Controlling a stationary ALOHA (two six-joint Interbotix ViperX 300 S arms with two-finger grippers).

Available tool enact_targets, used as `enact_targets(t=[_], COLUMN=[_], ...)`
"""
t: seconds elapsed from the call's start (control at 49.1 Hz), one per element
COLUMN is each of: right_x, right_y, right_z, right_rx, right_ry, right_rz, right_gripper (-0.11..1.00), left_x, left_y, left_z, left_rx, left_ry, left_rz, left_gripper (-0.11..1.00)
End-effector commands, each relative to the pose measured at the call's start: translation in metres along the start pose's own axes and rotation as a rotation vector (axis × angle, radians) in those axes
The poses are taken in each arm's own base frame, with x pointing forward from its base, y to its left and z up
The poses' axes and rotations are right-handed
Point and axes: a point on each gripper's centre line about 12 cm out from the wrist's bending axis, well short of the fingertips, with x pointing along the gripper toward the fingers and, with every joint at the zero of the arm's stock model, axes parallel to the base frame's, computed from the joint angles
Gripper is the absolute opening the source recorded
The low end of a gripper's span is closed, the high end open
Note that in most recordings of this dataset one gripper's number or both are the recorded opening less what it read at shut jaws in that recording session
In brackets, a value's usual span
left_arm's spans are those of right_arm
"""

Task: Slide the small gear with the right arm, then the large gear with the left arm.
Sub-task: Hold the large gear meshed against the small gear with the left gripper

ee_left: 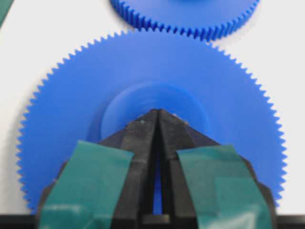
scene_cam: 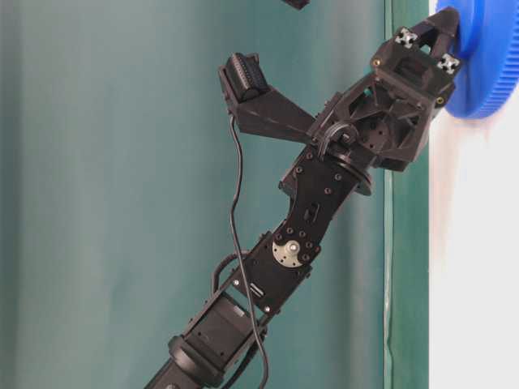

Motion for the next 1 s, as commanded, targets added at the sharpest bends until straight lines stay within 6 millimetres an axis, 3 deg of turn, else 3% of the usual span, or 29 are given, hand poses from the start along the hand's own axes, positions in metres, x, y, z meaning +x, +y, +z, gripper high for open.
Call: enact_targets(t=[0.0, 0.631, 0.815, 0.978], right_x=[-0.003, -0.003, -0.003, -0.003], right_y=[0.002, 0.002, 0.002, 0.002], right_z=[0.011, 0.011, 0.011, 0.011], right_rx=[0.0, 0.0, 0.003, 0.003], right_ry=[-0.034, -0.034, -0.033, -0.031], right_rz=[0.009, 0.009, 0.008, 0.007], right_gripper=[0.52, 0.52, 0.52, 0.52], left_x=[0.012, 0.011, 0.0, -0.024], left_y=[0.007, 0.003, 0.004, 0.007], left_z=[-0.054, -0.058, -0.081, -0.127], left_rx=[-0.009, -0.044, -0.05, -0.115], left_ry=[0.157, 0.171, 0.225, 0.338], left_rz=[0.016, 0.015, 0.02, 0.043], left_gripper=[0.0, 0.0, 0.0, 0.0])
